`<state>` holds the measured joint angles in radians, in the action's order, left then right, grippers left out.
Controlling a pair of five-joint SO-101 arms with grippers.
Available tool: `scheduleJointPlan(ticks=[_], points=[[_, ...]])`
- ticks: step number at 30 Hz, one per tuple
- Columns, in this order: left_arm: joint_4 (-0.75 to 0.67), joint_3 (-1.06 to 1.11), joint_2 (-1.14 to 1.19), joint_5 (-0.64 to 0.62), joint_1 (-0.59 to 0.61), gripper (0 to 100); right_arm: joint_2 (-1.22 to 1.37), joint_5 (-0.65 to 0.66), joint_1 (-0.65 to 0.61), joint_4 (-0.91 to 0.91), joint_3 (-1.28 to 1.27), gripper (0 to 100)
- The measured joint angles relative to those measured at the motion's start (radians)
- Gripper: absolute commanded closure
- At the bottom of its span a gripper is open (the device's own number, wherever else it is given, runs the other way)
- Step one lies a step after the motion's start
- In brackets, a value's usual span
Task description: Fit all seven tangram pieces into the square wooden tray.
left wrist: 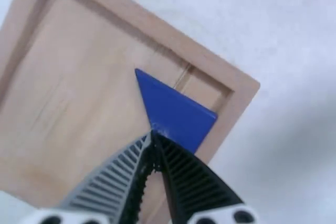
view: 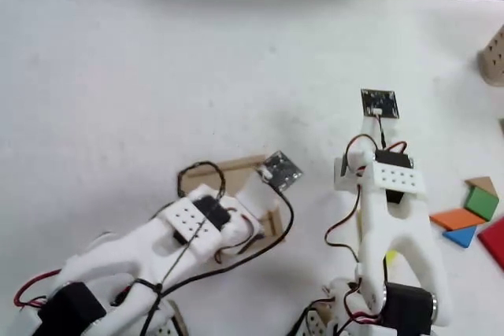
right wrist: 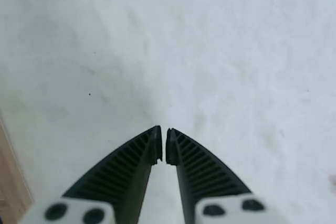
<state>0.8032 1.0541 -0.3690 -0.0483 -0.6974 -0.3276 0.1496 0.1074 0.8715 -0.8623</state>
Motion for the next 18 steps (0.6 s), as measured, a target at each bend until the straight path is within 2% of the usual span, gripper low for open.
scheduleJointPlan(ticks=[12, 18], points=[[-0.035, 0.023, -0.035, -0.029, -0.026, 98, 0.0, 0.0, 0.0, 0.0, 0.0, 97.4], [-0.086, 0.044, -0.044, -0.029, -0.115, 98, 0.0, 0.0, 0.0, 0.0, 0.0, 97.4]])
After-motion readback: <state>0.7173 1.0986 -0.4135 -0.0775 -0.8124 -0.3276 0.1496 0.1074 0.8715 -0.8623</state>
